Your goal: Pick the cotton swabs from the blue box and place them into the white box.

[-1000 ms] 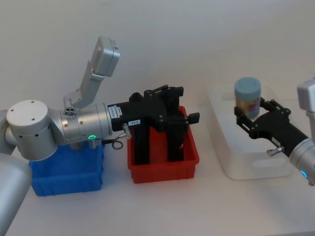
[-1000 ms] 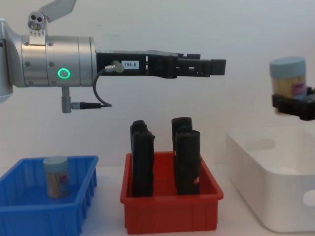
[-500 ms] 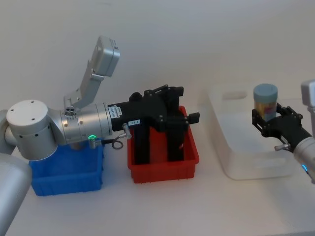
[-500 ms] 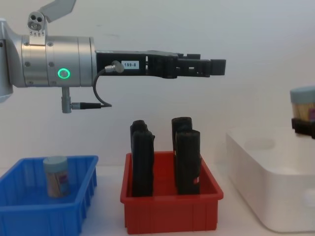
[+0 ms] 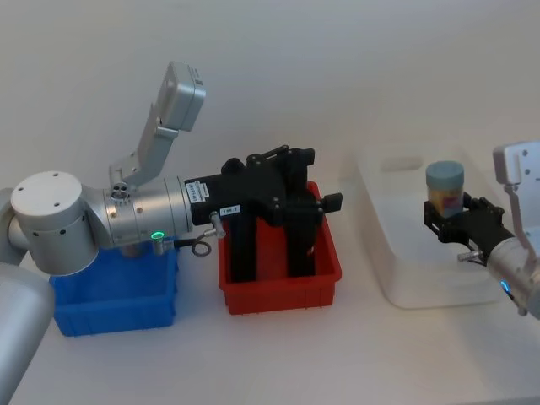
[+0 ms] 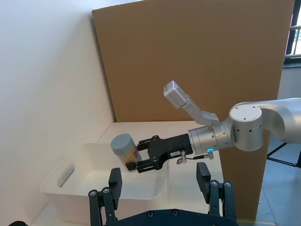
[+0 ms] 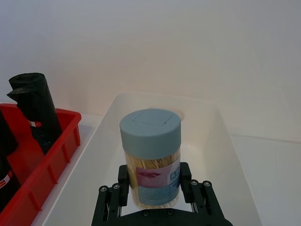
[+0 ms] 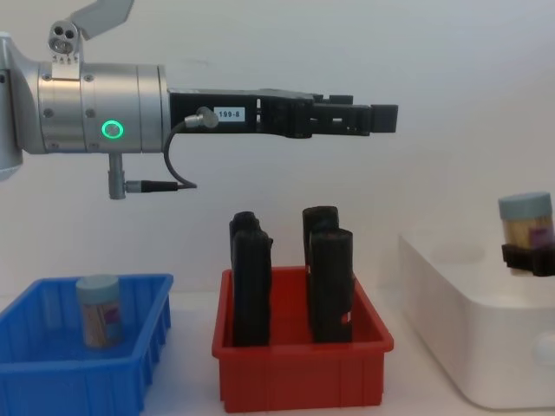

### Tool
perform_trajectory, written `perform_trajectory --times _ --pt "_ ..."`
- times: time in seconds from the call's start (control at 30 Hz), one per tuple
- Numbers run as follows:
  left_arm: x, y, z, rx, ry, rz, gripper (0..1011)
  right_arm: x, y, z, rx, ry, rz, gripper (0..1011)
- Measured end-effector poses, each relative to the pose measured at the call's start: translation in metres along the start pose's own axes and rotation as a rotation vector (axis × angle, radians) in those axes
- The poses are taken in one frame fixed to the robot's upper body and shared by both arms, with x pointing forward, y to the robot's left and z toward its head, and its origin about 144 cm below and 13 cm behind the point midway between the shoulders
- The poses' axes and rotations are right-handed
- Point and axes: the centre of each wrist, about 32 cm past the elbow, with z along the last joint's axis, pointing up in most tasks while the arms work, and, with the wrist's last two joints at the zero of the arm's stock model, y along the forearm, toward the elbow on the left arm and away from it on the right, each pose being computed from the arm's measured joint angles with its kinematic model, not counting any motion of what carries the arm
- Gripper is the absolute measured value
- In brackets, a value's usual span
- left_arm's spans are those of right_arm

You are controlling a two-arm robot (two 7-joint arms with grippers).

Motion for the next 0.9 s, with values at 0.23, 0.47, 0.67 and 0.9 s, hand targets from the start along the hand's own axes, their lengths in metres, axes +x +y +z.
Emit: perform_trajectory --times 0.23,0.47,0.67,0.9 --pt "0.0 0.0 0.0 0.0 0.0 0.0 1004 -0.0003 0.0047 -0.0024 -0.015 0.002 0.003 635" --pt "0.0 0.0 0.0 0.0 0.0 0.0 1004 -0.0004 0.0067 -0.0035 -0.018 0.0 0.005 635" --pt "0.0 0.0 0.0 0.0 0.0 0.0 1004 -0.0003 0.0073 -0.0043 -0.016 -0.003 0.005 768" --pt "0.0 0.0 0.0 0.0 0.0 0.0 1004 0.0001 0.0073 -0.0045 -0.004 -0.007 0.003 946"
